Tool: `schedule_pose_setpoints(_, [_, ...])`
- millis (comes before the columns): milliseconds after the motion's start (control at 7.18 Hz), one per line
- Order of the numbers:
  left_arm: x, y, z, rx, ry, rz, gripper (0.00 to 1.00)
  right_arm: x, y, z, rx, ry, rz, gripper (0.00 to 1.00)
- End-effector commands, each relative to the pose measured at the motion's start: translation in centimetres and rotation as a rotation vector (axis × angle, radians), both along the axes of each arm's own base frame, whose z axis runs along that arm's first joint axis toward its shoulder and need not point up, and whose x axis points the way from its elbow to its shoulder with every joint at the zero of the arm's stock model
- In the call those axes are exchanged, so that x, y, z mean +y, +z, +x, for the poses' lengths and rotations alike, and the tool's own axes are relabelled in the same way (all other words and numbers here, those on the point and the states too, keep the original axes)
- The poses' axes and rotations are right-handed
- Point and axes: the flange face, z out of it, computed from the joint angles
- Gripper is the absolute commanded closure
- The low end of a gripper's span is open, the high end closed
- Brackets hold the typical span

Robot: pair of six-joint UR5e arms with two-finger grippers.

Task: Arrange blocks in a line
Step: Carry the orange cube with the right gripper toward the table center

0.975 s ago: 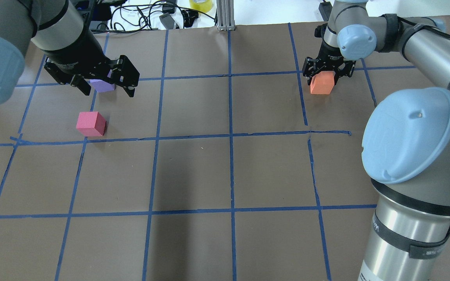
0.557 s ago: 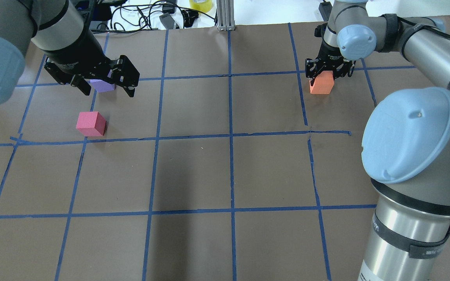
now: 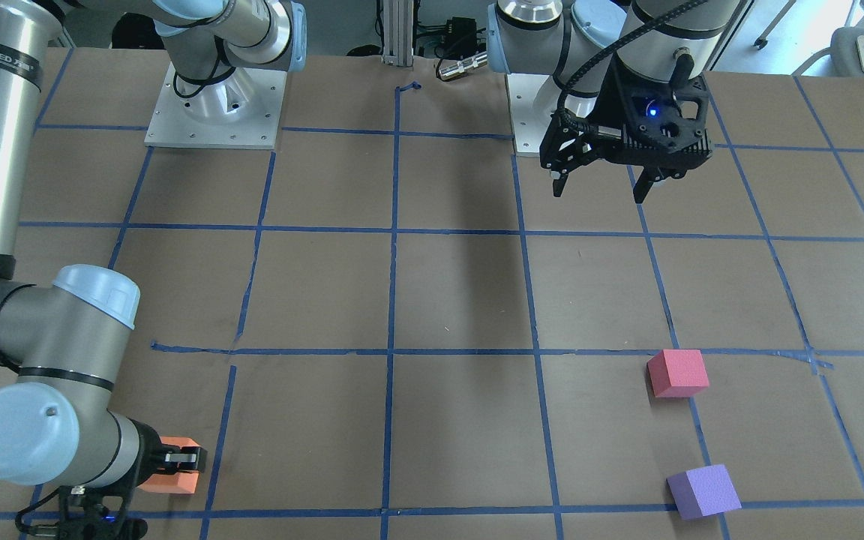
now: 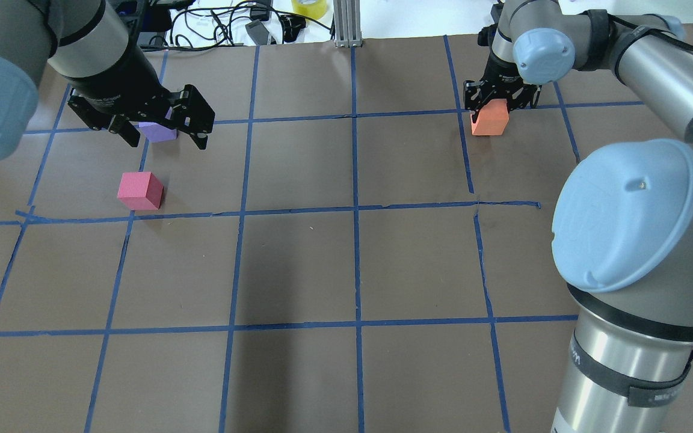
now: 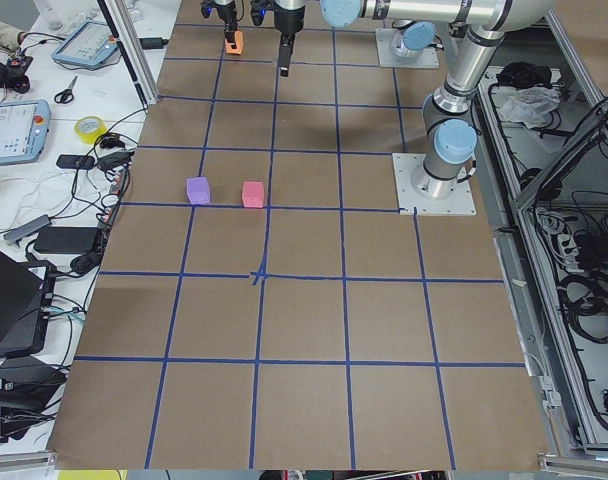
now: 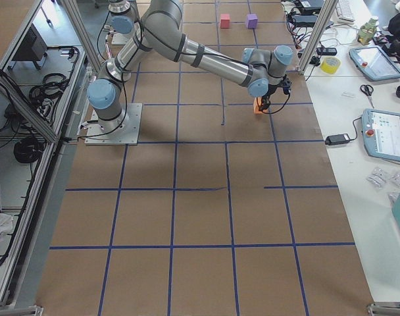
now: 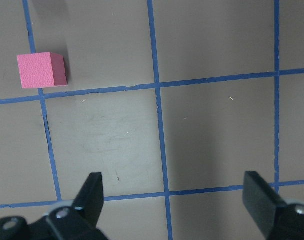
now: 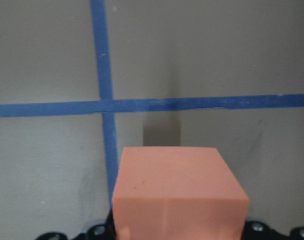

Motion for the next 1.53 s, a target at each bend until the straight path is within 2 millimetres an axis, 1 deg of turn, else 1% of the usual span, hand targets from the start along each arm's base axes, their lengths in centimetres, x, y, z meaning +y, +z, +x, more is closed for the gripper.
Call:
schedule_pose_setpoints(0, [0.0, 0.0, 0.0, 0.0, 0.0, 0.0, 0.0, 1.1, 1.3, 9.6, -0.012, 0.088, -0.03, 0.54])
schedule_pose_setpoints(139, [0.0, 0.0, -0.1, 0.0, -0.001, -0.001, 0.0, 2.0, 2.2, 14.8, -0.013, 0.075, -0.063, 0.54])
schedule_pose_setpoints(279, [0.0, 0.0, 0.0, -0.002, 0.0, 0.0, 0.0, 3.1, 2.3, 19.4, -0.017, 0.069, -0.074, 0.54])
schedule_pose_setpoints(418, [0.0, 0.0, 0.0, -0.002, 0.0, -0.002, 0.0, 3.8, 2.0, 22.4, -0.019, 0.058, -0.081, 0.54])
schedule_pose_setpoints(557, [0.0, 0.1, 0.1, -0.004, -0.006, -0.001, 0.0, 3.9, 1.4, 24.8, -0.042, 0.058, -0.096, 0.54])
schedule_pose_setpoints(697, [0.0, 0.1, 0.1, -0.002, -0.007, -0.001, 0.0, 4.7, 0.7, 27.4, -0.054, 0.056, -0.098, 0.53])
schedule_pose_setpoints(836, [0.0, 0.1, 0.1, -0.004, -0.006, -0.001, 0.0, 5.0, -0.1, 29.4, -0.063, 0.046, -0.127, 0.51])
schedule_pose_setpoints(975, [0.0, 0.1, 0.1, -0.004, -0.006, -0.003, 0.0, 4.7, -0.6, 29.9, -0.066, 0.05, -0.138, 0.5])
schedule_pose_setpoints(1115, [0.0, 0.0, 0.1, -0.004, -0.007, 0.0, 0.0, 4.7, -0.9, 29.9, -0.066, 0.049, -0.135, 0.49])
schedule_pose_setpoints(1393, [0.0, 0.0, 0.1, -0.004, -0.007, 0.002, 0.0, 4.8, -1.3, 30.0, -0.064, 0.055, -0.129, 0.43])
